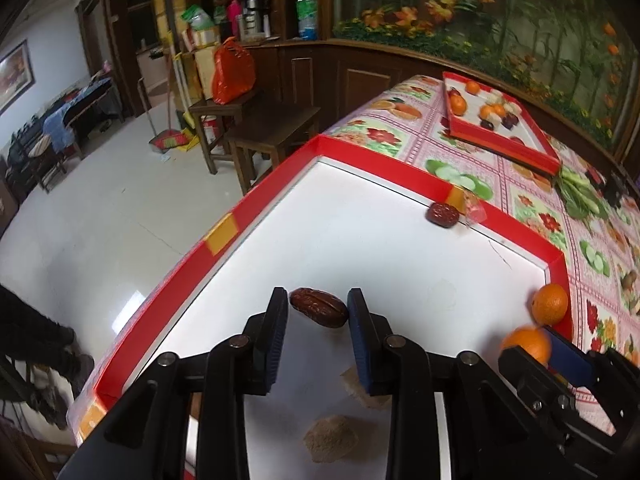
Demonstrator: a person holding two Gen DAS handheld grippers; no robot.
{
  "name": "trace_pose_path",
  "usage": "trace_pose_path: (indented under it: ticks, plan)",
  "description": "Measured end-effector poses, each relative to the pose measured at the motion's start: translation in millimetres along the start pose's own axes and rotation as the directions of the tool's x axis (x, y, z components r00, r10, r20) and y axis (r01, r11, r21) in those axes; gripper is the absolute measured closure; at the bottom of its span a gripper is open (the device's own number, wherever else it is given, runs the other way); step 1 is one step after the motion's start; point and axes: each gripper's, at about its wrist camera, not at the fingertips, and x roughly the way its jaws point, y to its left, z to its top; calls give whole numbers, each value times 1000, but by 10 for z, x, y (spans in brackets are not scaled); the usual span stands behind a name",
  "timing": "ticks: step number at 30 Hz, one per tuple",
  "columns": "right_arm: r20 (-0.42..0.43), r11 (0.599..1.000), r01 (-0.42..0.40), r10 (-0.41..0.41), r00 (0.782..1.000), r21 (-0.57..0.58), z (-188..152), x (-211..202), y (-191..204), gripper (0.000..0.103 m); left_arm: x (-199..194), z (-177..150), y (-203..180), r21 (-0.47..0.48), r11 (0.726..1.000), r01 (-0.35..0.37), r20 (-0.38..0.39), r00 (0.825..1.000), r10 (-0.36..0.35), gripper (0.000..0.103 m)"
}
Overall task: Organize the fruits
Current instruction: 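Lower the red date and the orange toward the tray floor with both tools, then open the right tool to drop the orange while the left tool releases the date, then grasp a red date with the right tool while the left tool grasps a beige cake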
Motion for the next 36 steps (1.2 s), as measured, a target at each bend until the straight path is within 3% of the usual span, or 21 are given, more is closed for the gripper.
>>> trace_pose_path:
  ticks: [1,3,5,7,13,17,20,24,26,28,31,36]
  plan:
    - [4,1000,1,-1,1000,3,-6,-32,0,58,-19,-4,28,-16,1000,6,-6,1000,-6,45]
    - [15,1000,4,-4,1000,5,-9,-104,0,48,-95,-21,66,-34,999,15,2,1000,-15,21]
    - [31,1000,9,-9,999,5,-16,-211,3,30,-204,-59,66,-25,1000,0,35,999,0,20]
    - [57,1000,10,-10,998,2,-52,-367,-5,23,-292,-95,32,-1,1000,-8,40,999,8,20]
    - [117,999,33,-33,993,5,-259,-869,-264,10,-619,-194,-104,-18,1000,23,99,995,-21,20]
    - [181,994,84,-95,979,65,-455,-1271,-720,10,-839,-265,-454,31,997,74,156,985,-78,20]
    - [225,972,165,-201,953,170,-637,-1592,-1285,10,-919,-333,-838,103,987,125,174,974,-142,20]
    - [166,906,294,-355,920,304,-828,-1747,-2128,11,-880,-422,-1422,203,958,202,150,961,-235,20]
    - [111,867,347,-409,906,358,-865,-1720,-2528,26,-817,-476,-1753,259,935,242,115,953,-279,20]
    - [73,847,360,-419,905,391,-849,-1667,-2803,39,-799,-527,-1994,296,916,269,99,945,-310,20]
    - [26,840,393,-433,901,374,-723,-1465,-3026,41,-751,-585,-2274,342,888,307,68,935,-349,20]
    - [-24,844,427,-444,896,324,-517,-1064,-3176,55,-692,-557,-2466,361,879,312,60,933,-355,20]
